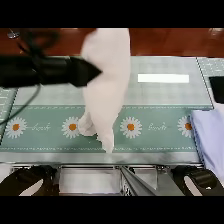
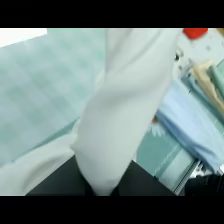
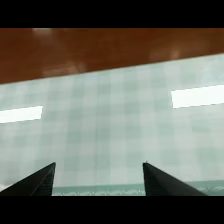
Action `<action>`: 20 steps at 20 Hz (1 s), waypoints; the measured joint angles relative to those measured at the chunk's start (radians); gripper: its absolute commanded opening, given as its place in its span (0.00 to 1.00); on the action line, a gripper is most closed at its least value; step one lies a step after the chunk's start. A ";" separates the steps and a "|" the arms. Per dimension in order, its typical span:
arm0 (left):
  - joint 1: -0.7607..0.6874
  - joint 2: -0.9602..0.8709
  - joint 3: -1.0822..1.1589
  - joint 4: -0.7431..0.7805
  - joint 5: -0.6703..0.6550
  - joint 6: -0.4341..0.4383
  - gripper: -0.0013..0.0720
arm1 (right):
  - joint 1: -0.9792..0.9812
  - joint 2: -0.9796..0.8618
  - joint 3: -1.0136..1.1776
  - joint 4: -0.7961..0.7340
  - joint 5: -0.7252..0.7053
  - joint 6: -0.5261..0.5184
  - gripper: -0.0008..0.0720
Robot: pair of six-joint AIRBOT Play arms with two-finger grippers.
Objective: Fold the shirts.
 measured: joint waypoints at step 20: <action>0.325 0.008 -0.637 0.036 -0.060 -0.013 0.97 | 0.135 -0.867 -0.205 0.904 -0.286 -0.430 0.86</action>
